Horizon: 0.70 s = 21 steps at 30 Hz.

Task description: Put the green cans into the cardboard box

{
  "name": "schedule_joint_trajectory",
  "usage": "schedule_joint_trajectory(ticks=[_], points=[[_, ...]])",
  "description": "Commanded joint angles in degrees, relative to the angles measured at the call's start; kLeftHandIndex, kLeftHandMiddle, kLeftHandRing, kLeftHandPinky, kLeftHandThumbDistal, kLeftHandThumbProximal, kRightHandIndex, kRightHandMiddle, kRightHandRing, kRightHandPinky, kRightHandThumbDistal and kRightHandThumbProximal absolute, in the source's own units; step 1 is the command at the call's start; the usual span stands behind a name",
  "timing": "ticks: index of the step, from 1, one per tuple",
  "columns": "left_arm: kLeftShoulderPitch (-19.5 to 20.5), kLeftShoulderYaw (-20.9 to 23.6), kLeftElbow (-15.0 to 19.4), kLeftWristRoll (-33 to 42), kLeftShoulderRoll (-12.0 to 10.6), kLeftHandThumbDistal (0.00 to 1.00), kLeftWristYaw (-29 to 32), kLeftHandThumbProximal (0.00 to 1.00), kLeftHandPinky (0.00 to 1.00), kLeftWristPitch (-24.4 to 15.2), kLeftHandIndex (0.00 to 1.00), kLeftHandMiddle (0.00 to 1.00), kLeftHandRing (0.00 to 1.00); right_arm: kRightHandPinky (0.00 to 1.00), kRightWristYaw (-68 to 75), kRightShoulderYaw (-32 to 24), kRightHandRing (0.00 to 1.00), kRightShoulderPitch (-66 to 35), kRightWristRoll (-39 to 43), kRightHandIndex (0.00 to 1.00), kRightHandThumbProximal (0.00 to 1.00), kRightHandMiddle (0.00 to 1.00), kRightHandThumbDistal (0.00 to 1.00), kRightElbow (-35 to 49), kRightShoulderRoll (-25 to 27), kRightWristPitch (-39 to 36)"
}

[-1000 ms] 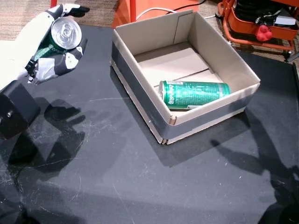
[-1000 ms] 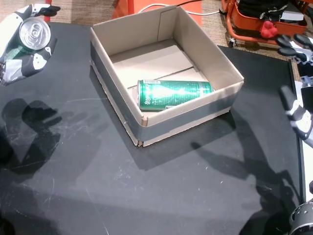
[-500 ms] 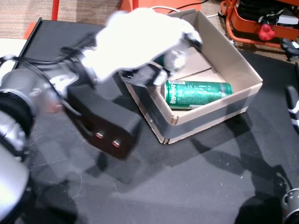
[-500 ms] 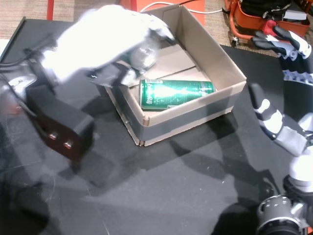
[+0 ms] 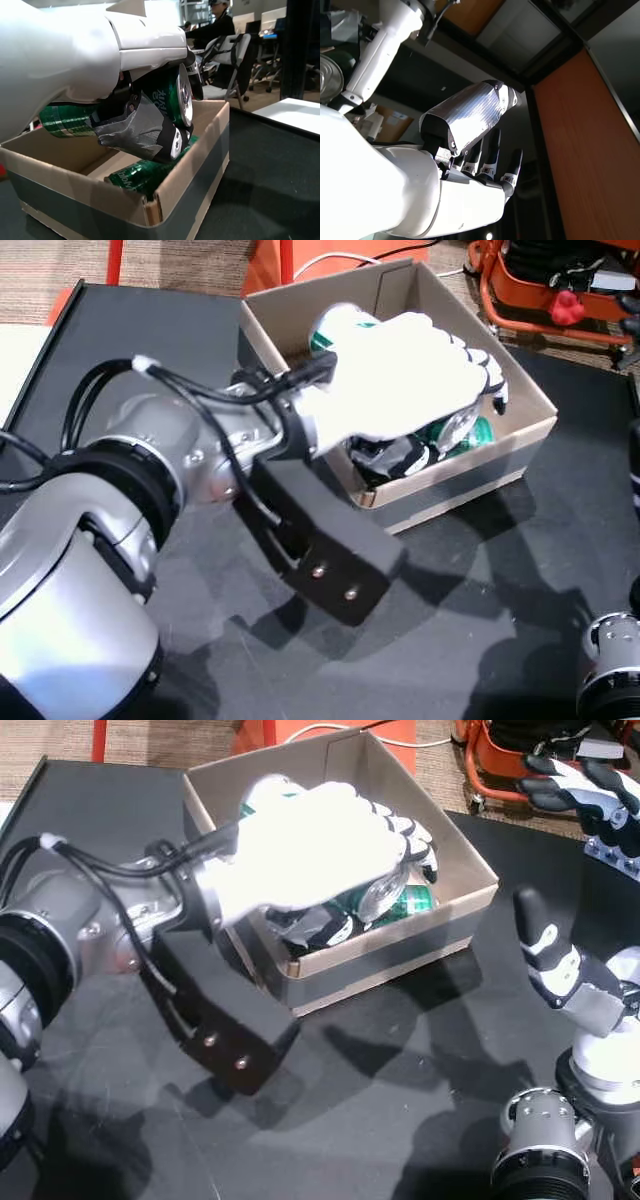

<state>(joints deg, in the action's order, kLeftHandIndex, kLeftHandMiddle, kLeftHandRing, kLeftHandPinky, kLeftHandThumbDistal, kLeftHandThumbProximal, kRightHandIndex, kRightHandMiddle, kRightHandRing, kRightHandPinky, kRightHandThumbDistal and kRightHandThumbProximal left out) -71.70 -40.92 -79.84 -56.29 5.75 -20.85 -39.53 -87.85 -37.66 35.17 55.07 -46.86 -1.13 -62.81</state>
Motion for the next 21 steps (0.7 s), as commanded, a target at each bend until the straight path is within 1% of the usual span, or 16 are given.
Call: schedule_joint_trajectory(ticks=[1,3,5,6,7,9,11,13,14,15,16,17,18,19,20,21], points=[[-1.23,1.34,-0.02,2.18,-0.7,0.02,1.31,0.0,0.76,-0.02,0.45,0.69,0.81,0.73,1.42,-0.33,0.56,-1.7,0.02,0.69,0.84,0.55,0.92,1.41,-0.51,-0.86],[-0.96,2.27,-0.01,3.04,-0.79,0.0,2.35,0.0,0.79,-0.08,0.45,0.68,0.81,0.71,3.04,-0.13,0.55,-2.28,-0.63,0.68,0.88,0.53,0.95,2.39,-1.04,-2.21],[-0.58,2.86,0.02,3.68,-0.86,0.0,2.78,0.0,0.8,-0.27,0.45,0.68,0.8,0.71,3.75,0.2,0.54,-2.51,-0.87,0.68,0.86,0.53,0.93,2.84,-1.02,-2.99],[-0.34,3.15,0.03,4.06,-0.92,0.01,2.93,0.0,0.8,-0.4,0.44,0.68,0.81,0.71,4.33,0.49,0.54,-2.79,-1.15,0.68,0.88,0.53,0.96,3.09,-1.02,-3.2],[-0.11,3.29,0.05,4.31,-0.96,0.01,3.04,0.0,0.8,-0.46,0.45,0.7,0.82,0.71,5.01,0.83,0.54,-3.15,-1.4,0.68,0.88,0.53,0.99,3.35,-1.06,-3.0],[0.25,3.57,0.06,4.7,-0.99,0.05,3.53,0.0,0.8,-0.57,0.46,0.7,0.81,0.71,5.95,1.4,0.54,-3.63,-1.48,0.68,0.88,0.54,0.97,4.02,-1.18,-2.43],[0.47,3.79,0.06,5.24,-0.89,0.01,4.35,0.0,0.8,-0.82,0.47,0.71,0.81,0.72,5.54,1.58,0.54,-3.64,-0.86,0.69,0.88,0.54,0.93,4.32,-0.98,-1.9],[0.61,4.59,0.03,6.42,-0.84,0.01,6.5,0.0,0.83,-0.78,0.5,0.74,0.84,0.71,5.88,1.56,0.53,-3.73,-1.18,0.68,0.9,0.52,0.99,4.22,-0.74,-2.68],[0.63,4.94,0.03,6.93,-0.82,0.03,7.56,0.0,0.85,-0.67,0.53,0.77,0.87,0.7,6.12,1.6,0.53,-3.75,-1.33,0.68,0.87,0.51,0.96,4.33,-0.64,-2.84],[0.67,5.22,0.05,7.26,-0.81,0.09,8.2,0.0,0.84,-0.61,0.56,0.79,0.89,0.7,6.54,1.76,0.52,-3.92,-1.59,0.68,0.87,0.51,0.98,4.57,-0.64,-2.76],[0.65,5.2,0.1,7.18,-0.75,0.17,8.26,0.0,0.85,-0.51,0.64,0.84,0.9,0.71,6.62,1.86,0.53,-4.03,-1.6,0.68,0.87,0.51,1.0,4.74,-0.56,-2.48],[0.6,5.15,0.14,7.11,-0.7,0.32,8.43,0.0,0.9,-0.23,0.76,0.91,0.96,0.71,6.68,1.99,0.53,-4.18,-1.49,0.68,0.87,0.52,0.98,4.94,-0.58,-1.94],[0.59,5.3,0.15,7.28,-0.7,0.4,8.91,0.0,0.91,0.07,0.84,0.95,0.97,0.72,6.58,2.06,0.54,-4.27,-1.31,0.68,0.87,0.52,0.95,5.04,-0.6,-1.68],[0.62,5.84,0.11,7.89,-0.74,0.55,10.19,0.02,0.9,0.46,0.88,0.96,0.96,0.73,6.21,2.03,0.55,-4.24,-1.04,0.68,0.86,0.53,0.95,4.95,-0.51,-1.48],[0.61,6.28,0.05,8.42,-0.74,0.68,11.75,0.14,0.92,0.87,0.92,0.99,0.99,0.74,5.5,1.96,0.55,-4.1,-0.54,0.68,0.83,0.53,0.94,4.75,-0.34,-0.97],[0.61,6.63,0.04,8.79,-0.74,0.72,12.93,0.19,0.94,1.13,0.95,1.0,1.0,0.75,4.89,1.86,0.56,-3.96,-0.2,0.68,0.83,0.53,0.96,4.57,-0.2,-0.68]])
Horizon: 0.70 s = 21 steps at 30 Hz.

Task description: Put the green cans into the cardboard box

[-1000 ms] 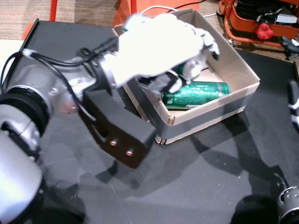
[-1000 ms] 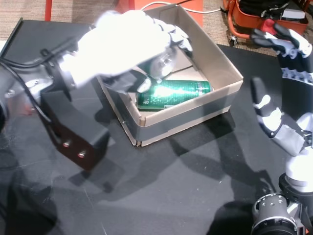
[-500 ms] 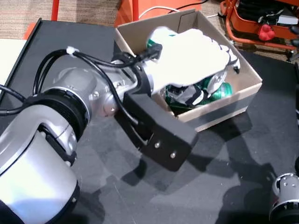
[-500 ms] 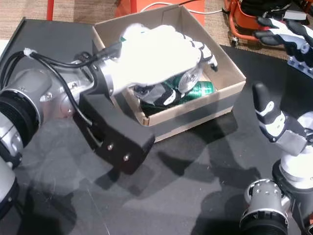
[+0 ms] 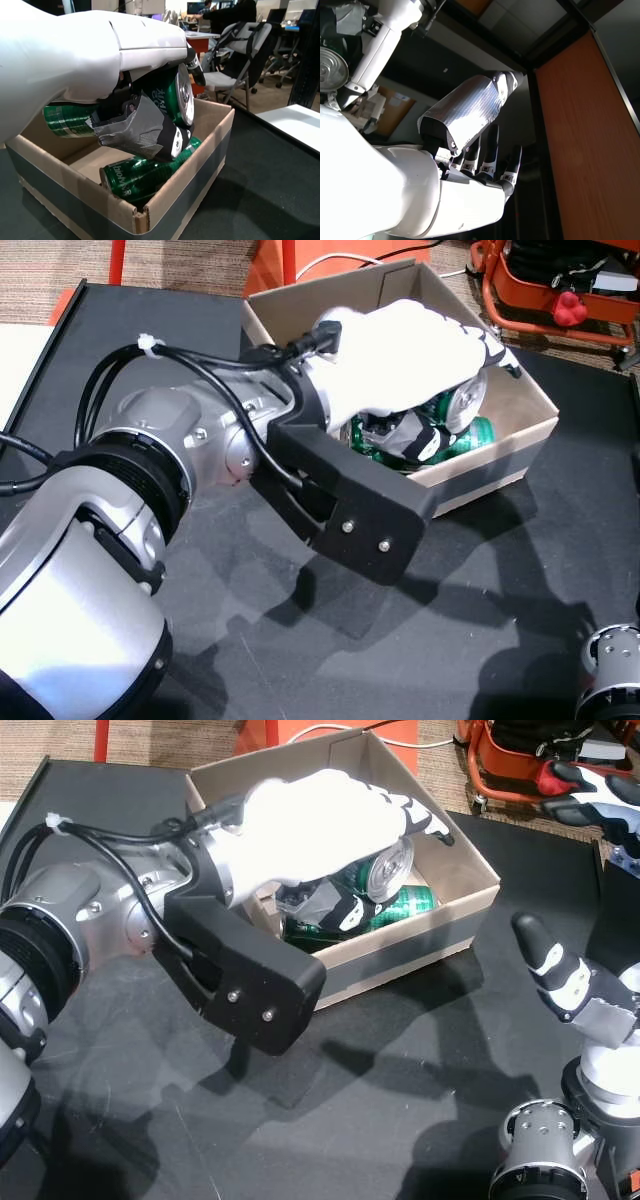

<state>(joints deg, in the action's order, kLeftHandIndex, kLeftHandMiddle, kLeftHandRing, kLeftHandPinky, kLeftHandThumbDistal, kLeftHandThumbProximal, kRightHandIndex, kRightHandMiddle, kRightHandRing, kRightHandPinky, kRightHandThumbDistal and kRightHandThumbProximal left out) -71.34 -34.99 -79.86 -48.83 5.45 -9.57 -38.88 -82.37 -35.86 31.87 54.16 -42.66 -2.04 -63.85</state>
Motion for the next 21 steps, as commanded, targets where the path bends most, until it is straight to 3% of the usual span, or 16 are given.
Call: schedule_joint_trajectory(ticks=[1,3,7,10,13,21], points=[[0.3,0.97,0.08,1.64,-0.41,0.81,2.5,0.21,0.94,0.69,0.96,1.0,1.0,0.74,-1.01,-0.06,0.55,-0.46,0.85,0.68,0.84,0.53,0.94,0.26,0.75,0.23],[0.49,1.64,0.13,2.41,-0.32,0.92,3.98,0.25,0.93,1.13,0.99,1.0,1.0,0.74,-1.59,-0.23,0.55,-0.2,1.2,0.68,0.85,0.53,0.95,0.21,0.63,0.32],[0.78,2.29,0.23,3.26,-0.07,0.99,5.53,0.26,0.91,1.56,1.0,0.99,1.0,0.75,-2.65,-0.58,0.56,-0.07,2.08,0.68,0.86,0.53,0.98,0.02,0.72,1.15],[0.69,1.76,0.32,2.78,0.25,0.99,5.01,0.29,0.91,1.71,1.0,0.99,1.0,0.74,-2.27,-0.89,0.56,-0.14,1.72,0.67,0.87,0.53,1.0,-0.15,0.68,0.88],[0.61,1.3,0.38,2.39,0.58,1.0,3.98,0.3,0.9,1.57,1.0,0.99,1.0,0.74,-1.72,-1.03,0.56,-0.1,1.28,0.67,0.85,0.53,0.93,-0.24,0.51,0.38],[0.53,1.5,0.4,2.67,1.11,0.97,4.07,0.28,0.88,1.49,1.0,0.97,0.99,0.74,-1.68,-0.83,0.56,-0.09,1.01,0.68,0.86,0.53,0.99,-0.4,0.77,0.85]])
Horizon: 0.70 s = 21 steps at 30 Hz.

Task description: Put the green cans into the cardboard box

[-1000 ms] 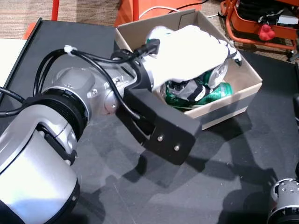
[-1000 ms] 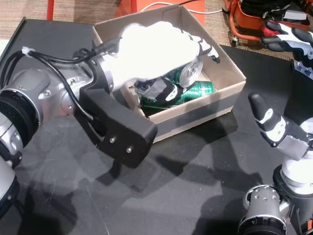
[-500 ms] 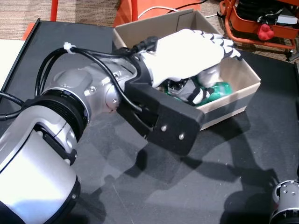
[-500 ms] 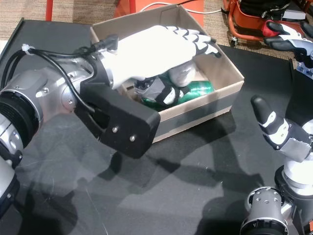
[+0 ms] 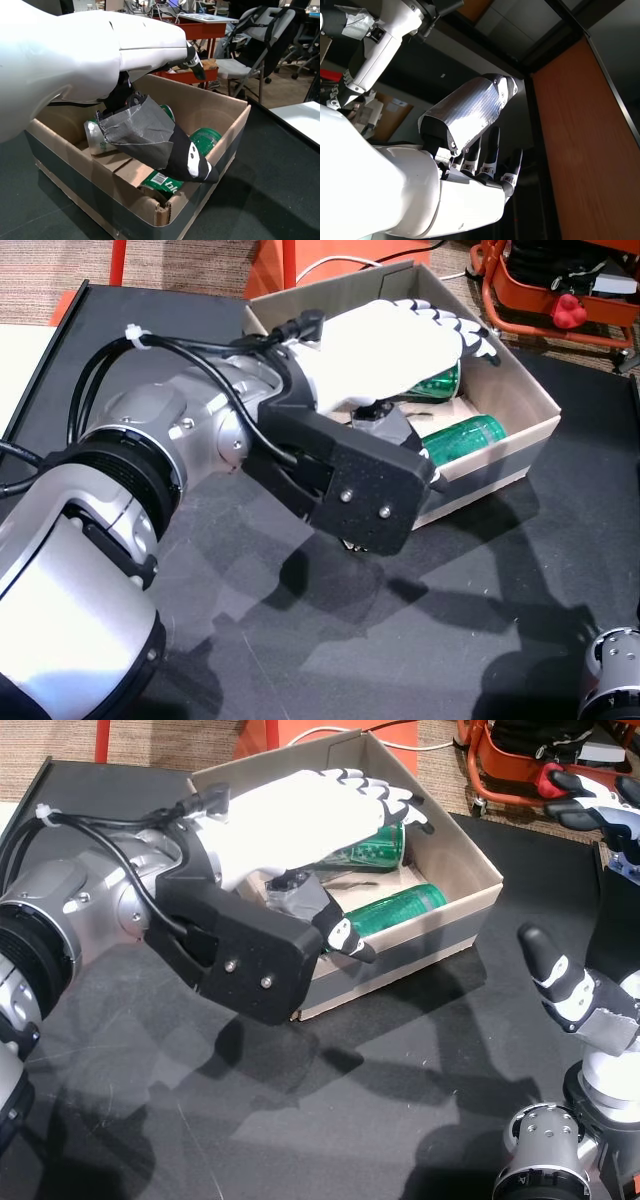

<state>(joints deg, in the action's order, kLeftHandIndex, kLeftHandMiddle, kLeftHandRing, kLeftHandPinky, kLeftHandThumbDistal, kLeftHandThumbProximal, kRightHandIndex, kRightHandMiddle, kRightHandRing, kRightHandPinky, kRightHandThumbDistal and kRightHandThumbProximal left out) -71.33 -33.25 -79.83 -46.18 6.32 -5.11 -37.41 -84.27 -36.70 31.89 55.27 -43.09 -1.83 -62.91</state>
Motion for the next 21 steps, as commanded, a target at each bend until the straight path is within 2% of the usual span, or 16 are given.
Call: schedule_joint_trajectory(ticks=[1,3,4,5,8,11,13,15,18,19,20,21], points=[[0.56,-0.14,0.37,0.12,0.27,0.96,-0.38,0.27,0.88,-0.02,1.0,0.97,0.98,0.73,0.77,0.05,0.55,-0.22,-0.48,0.67,0.88,0.52,1.0,0.01,0.52,-0.39],[0.65,0.09,0.37,0.37,0.25,0.96,-0.32,0.27,0.87,-0.01,1.0,0.96,0.98,0.73,1.07,-0.04,0.55,-0.28,-0.88,0.67,0.92,0.52,0.98,-0.16,0.59,-1.3],[0.61,0.16,0.38,0.44,0.31,0.92,-0.12,0.26,0.87,0.11,1.0,0.97,0.98,0.73,0.97,-0.12,0.55,-0.2,-0.92,0.67,0.92,0.53,0.97,-0.31,0.66,-1.82],[0.5,0.04,0.39,0.31,0.44,0.87,-0.1,0.25,0.87,0.26,1.0,0.97,0.99,0.73,1.07,-0.05,0.55,-0.2,-1.05,0.67,0.91,0.53,0.99,-0.43,0.79,-1.95],[-0.26,-0.27,0.63,-0.23,1.89,0.63,-1.58,0.17,0.86,-0.14,1.0,0.98,0.99,0.72,1.58,0.31,0.56,-0.42,-1.5,0.68,0.9,0.55,1.0,-1.11,0.85,-1.39],[-0.89,2.01,0.93,2.04,3.8,0.57,-1.09,0.17,0.85,-1.37,0.98,0.96,1.0,0.75,-0.45,0.33,0.59,0.11,-1.14,0.7,0.84,0.57,0.83,-2.69,1.91,0.06],[-1.21,3.98,1.25,3.95,5.38,0.54,-0.45,0.18,0.84,-2.63,0.9,0.95,1.0,0.76,-2.57,0.12,0.6,0.85,-0.27,0.74,0.75,0.59,0.78,-3.99,2.82,2.83],[-1.14,6.97,1.73,7.06,7.58,0.47,1.8,0.15,0.84,-5.01,0.88,0.97,1.0,0.76,-4.54,-0.51,0.6,1.82,0.54,0.73,0.73,0.58,0.77,-5.37,3.31,4.53],[0.64,13.8,2.6,15.48,11.18,0.43,10.13,0.15,0.84,-11.26,0.9,0.97,1.0,0.77,-6.98,-1.69,0.64,3.24,1.09,0.74,0.72,0.61,0.78,-8.13,4.31,6.16],[1.76,17.01,2.94,19.89,12.4,0.42,15.39,0.19,0.85,-14.0,0.94,0.99,1.0,0.79,-7.58,-2.14,0.67,3.66,1.15,0.75,0.72,0.62,0.77,-8.97,4.73,6.1],[3.25,20.65,3.58,25.3,13.82,0.48,21.95,0.24,0.87,-16.86,0.97,1.0,1.0,0.79,-7.63,-2.73,0.68,4.07,1.03,0.75,0.74,0.63,0.8,-9.56,5.19,5.01],[4.44,23.61,4.22,29.91,14.77,0.5,27.69,0.25,0.88,-18.69,0.98,1.0,1.0,0.79,-7.42,-3.17,0.69,4.35,0.82,0.74,0.74,0.63,0.82,-9.94,5.57,4.1]])
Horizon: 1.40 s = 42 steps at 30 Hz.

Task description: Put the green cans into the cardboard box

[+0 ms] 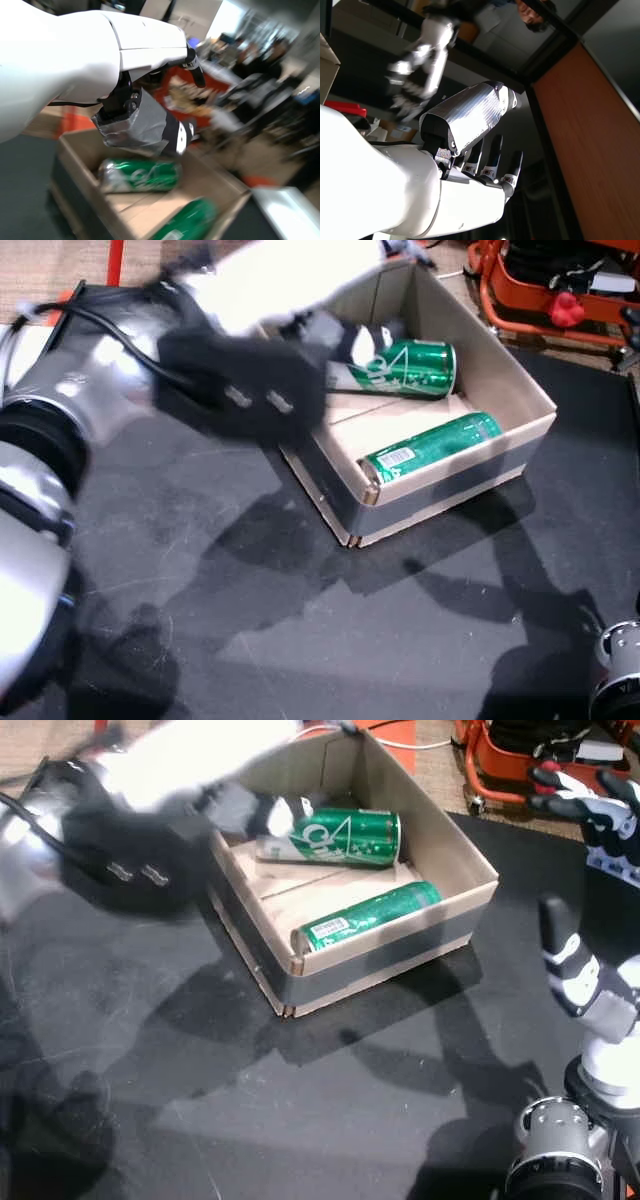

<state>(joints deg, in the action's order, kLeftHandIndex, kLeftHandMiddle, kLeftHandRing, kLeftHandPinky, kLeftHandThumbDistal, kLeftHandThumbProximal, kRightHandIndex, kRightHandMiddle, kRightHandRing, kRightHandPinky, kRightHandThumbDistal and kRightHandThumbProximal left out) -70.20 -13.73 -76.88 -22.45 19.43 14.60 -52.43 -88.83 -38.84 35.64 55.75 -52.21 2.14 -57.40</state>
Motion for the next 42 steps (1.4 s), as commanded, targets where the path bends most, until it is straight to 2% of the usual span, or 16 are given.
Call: schedule_joint_trajectory(ticks=[1,7,9,10,12,14,15,16,18,19,22,25,28,32,36,42], points=[[5.33,7.87,2.59,12.64,2.71,0.53,14.95,0.26,0.87,-5.7,0.98,1.0,1.0,0.78,-1.35,-1.28,0.69,0.46,-0.61,0.74,0.75,0.63,0.87,-0.97,2.24,-2.79],[20.84,23.92,18.07,47.37,3.87,0.62,40.3,0.29,0.87,-11.08,0.95,0.94,0.96,0.78,2.36,-2.08,0.73,0.16,-1.97,0.74,0.74,0.69,0.83,-0.59,5.46,-3.89],[27.88,27.06,27.33,57.72,1.17,0.72,43.59,0.26,0.8,-12.53,0.94,0.91,0.93,0.77,3.99,-1.85,0.71,-0.24,-2.18,0.74,0.75,0.68,0.85,0.72,5.37,-3.75],[32.74,27.02,34.33,62.27,-0.44,0.68,43.5,0.28,0.73,-15.12,0.92,0.89,0.92,0.78,3.11,-1.89,0.7,-0.3,-1.19,0.77,0.75,0.68,0.86,2.27,5.27,-3.16],[39.51,26.53,46.09,71.55,-2.45,0.5,48.45,0.26,0.83,-19.33,0.93,0.91,0.92,0.77,0.41,-2.51,0.7,-0.29,2.1,0.76,0.69,0.68,0.87,5.55,4.99,-0.4],[45.36,27.67,56.64,80.74,-6.16,0.58,54.78,0.0,0.88,-14.39,0.91,0.85,0.84,0.77,-0.2,-3.29,0.64,-0.66,4.55,0.7,0.68,0.62,0.84,10.88,3.5,-2.21],[48.99,28.17,61.33,84.57,-8.23,0.48,55.8,0.0,0.78,-9.08,0.91,0.82,0.8,0.79,0.94,-2.78,0.64,-1.74,4.56,0.71,0.65,0.62,0.84,14.59,2.66,-3.01],[51.45,29.57,63.54,86.98,-10.6,0.53,56.6,0.06,0.83,-8.65,0.9,0.83,0.82,0.78,3.46,-1.92,0.61,-3.5,4.11,0.66,0.6,0.59,0.89,19.15,1.23,-3.25],[54.96,32.37,64.26,87.89,-13.48,0.55,56.13,0.14,0.84,-10.87,0.85,0.8,0.8,0.84,7.23,-0.12,0.6,-6.99,3.17,0.62,0.54,0.57,0.98,26.24,-0.82,-1.53],[55.27,34.48,63.9,89.63,-14.0,0.68,59.46,0.18,0.88,-10.57,0.89,0.87,0.87,0.85,8.04,0.77,0.61,-8.67,3.26,0.61,0.49,0.58,0.98,28.92,-1.29,0.59],[55.56,39.58,64.42,94.52,-16.58,0.89,65.6,0.09,0.82,-6.48,0.87,0.87,0.9,0.83,11.23,2.76,0.6,-12.24,3.07,0.59,0.44,0.56,0.87,33.81,-1.88,5.79],[56.82,42.86,67.02,93.75,-21.94,0.75,64.15,0.2,0.83,-7.99,0.85,0.85,0.97,0.87,14.73,2.9,0.61,-14.07,0.7,0.61,0.58,0.57,0.91,35.06,-2.52,4.28],[58.01,44.41,69.6,95.19,-25.06,0.83,66.96,0.24,0.86,-5.12,0.85,0.86,0.99,0.89,14.63,3.83,0.62,-15.47,1.33,0.61,0.55,0.58,0.94,36.19,-2.11,5.58],[60.01,45.85,73.32,98.67,-26.75,0.83,70.8,0.28,0.85,3.4,0.86,0.87,0.97,0.87,14.72,5.18,0.65,-17.3,4.85,0.61,0.52,0.58,0.97,39.31,-3.36,10.88],[60.88,45.93,76.39,97.46,-29.31,0.8,69.25,0.25,0.85,6.25,0.84,0.87,0.97,0.91,11.95,4.39,0.68,-17.06,6.28,0.62,0.51,0.59,0.86,38.35,-2.19,13.54],[61.36,45.45,78.15,96.5,-30.51,0.86,68.36,0.22,0.88,7.51,0.84,0.88,1.0,0.88,7.38,2.7,0.71,-16.21,8.19,0.67,0.49,0.64,0.94,35.5,-1.02,16.44]])
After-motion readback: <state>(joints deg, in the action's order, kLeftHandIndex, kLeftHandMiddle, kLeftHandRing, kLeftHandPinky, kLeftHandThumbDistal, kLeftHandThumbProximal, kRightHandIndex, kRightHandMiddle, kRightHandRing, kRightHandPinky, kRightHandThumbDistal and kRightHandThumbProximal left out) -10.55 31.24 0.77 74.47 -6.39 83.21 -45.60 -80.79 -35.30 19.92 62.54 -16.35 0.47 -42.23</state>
